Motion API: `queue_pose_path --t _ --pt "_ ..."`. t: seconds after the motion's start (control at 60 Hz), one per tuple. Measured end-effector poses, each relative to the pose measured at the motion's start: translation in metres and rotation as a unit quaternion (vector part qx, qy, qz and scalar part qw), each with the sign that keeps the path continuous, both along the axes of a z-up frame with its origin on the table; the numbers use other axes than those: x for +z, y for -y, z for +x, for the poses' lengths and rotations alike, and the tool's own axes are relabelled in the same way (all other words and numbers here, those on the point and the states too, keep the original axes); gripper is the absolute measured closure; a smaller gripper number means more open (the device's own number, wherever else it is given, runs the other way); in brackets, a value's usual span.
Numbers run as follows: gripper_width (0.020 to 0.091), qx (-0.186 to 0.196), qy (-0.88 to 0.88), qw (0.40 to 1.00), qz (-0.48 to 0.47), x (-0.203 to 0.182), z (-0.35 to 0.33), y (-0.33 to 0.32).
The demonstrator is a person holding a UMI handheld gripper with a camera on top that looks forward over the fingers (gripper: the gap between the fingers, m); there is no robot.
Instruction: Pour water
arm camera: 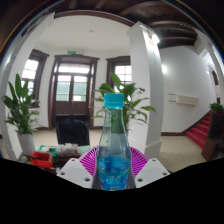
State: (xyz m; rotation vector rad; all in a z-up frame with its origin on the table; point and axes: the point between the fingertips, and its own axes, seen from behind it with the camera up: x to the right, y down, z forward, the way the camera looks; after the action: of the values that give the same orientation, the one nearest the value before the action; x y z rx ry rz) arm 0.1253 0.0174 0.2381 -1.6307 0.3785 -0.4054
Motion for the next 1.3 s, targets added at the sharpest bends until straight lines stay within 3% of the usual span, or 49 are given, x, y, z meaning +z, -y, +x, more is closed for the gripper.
queue_pose_path --t 0.117,0.333,0.35,0.367,0.4,0.55,0.6,0.7,0.767,1.05,1.3 --pt "0.0683 -0.038 -0.001 0.999 -0.029 -0.052 0.043 -0.002" --pt "0.0684 -0.043 -0.01 0.997 -0.057 -0.125 0.065 -0.005" --pt "0.0619 -0.043 -0.014 0.997 -0.062 -0.132 0.068 -0.011" --pt "0.0663 -0.046 -0.01 0.997 -0.056 -0.131 0.066 -0.006" --pt "0.0668 -0.048 -0.015 0.998 -0.042 -0.131 0.065 -0.002" --pt "0.0668 -0.041 -0.028 0.998 -0.028 -0.13 0.068 -0.002" --pt "0.0635 -0.041 -0.021 0.998 -0.031 -0.13 0.068 -0.002" --pt "0.0527 -0.044 -0.034 0.998 -0.033 -0.132 0.068 -0.001" --pt "0.0287 -0.038 -0.042 0.997 -0.058 -0.143 0.064 0.002" --pt "0.0292 0.015 -0.053 0.995 -0.081 -0.136 0.017 0.048" --pt "0.0305 0.074 -0.093 0.991 -0.058 -0.084 -0.047 0.116"
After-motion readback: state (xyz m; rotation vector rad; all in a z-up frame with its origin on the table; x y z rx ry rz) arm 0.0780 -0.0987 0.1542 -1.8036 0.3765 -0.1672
